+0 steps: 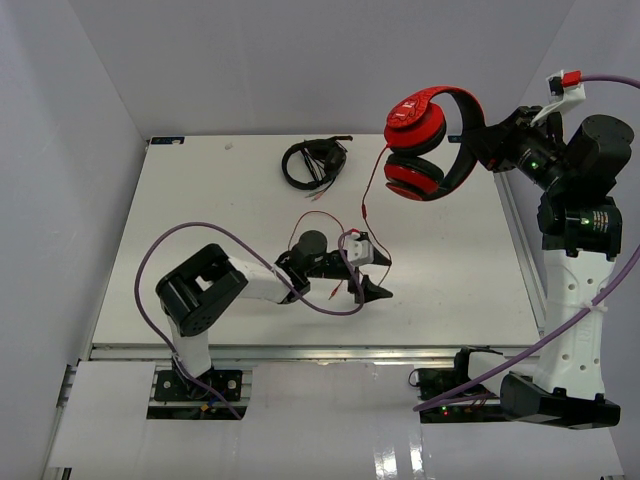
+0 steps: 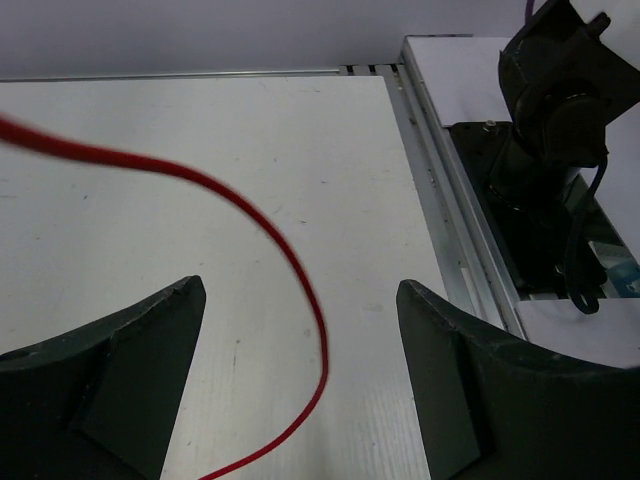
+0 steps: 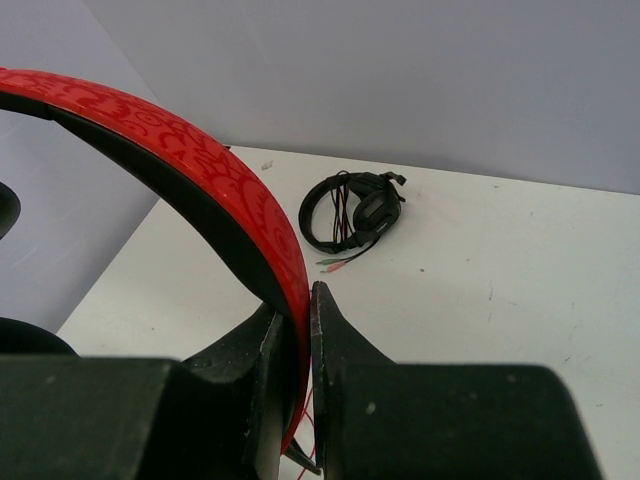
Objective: Wrap the headphones
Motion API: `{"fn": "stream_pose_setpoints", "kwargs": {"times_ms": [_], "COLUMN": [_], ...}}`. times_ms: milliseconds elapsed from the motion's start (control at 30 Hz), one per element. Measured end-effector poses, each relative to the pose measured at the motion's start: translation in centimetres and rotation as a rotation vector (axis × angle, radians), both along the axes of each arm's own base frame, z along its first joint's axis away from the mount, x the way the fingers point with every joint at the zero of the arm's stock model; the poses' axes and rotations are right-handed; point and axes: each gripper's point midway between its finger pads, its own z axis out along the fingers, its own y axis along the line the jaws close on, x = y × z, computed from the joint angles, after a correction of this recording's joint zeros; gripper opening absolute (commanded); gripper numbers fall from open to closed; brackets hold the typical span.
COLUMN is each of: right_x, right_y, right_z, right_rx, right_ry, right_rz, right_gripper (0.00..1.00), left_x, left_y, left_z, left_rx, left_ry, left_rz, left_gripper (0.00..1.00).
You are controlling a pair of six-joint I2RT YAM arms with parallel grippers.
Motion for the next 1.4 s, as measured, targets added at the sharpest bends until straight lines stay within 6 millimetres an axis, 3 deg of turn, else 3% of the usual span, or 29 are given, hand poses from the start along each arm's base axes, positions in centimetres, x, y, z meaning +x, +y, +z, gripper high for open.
{"fn": "stream_pose_setpoints", "kwargs": {"times_ms": [100,167,300,433,567,667,833,1033,1233,1400], "right_x": [0.1,0.1,0.1,0.2,0.2,0.2,0.0,1.7,2.8,2.6], "right_y": [0.0,0.0,0.0,-0.1,-0.6,-1.7,-3.1,-2.0,-3.1,-3.1], "right_z": [-0.2,-0.3,-0.4,-0.4,-0.5,-1.1,-3.8,-8.8,-11.7,-14.0], "right_rx": [0.000,0.000,0.000,-0.006,-0.027,-0.039,0.003,0.026,-0.074,-0.214], "right_ry": [0.005,0.008,0.009,0.005,-0.008,-0.011,0.021,0.143,0.154,0.097], "right_rz": [0.001,0.002,0.001,-0.004,-0.035,-0.111,-0.238,-0.240,-0.331,-0.376], "right_gripper": [0.08,0.08,0.08,0.08,0.08,0.08,0.08,0.08,0.08,0.08], "left_x": [-1.2,-1.8,-1.9,-1.1,-0.8,-0.7,-1.9,-2.9,-3.1,-5.4], "left_y": [-1.2,-1.5,-1.5,-1.0,1.1,2.5,2.1,1.2,4.1,5.5], "left_z": [-0.5,-1.1,-2.6,-3.8,-5.4,-5.4,-2.9,-3.7,-4.1,-3.3], "left_rx": [0.006,0.019,0.068,0.097,0.134,0.150,0.134,0.256,0.377,0.537], "left_ry": [0.017,0.042,0.093,0.125,0.192,0.260,0.347,0.484,0.531,0.483], "left_rz": [-0.060,-0.084,-0.070,0.009,0.134,0.232,0.321,0.409,0.526,0.543], "left_gripper": [0.69,0.23,0.00,0.00,0.00,0.00,0.00,0.00,0.00,0.00]}}
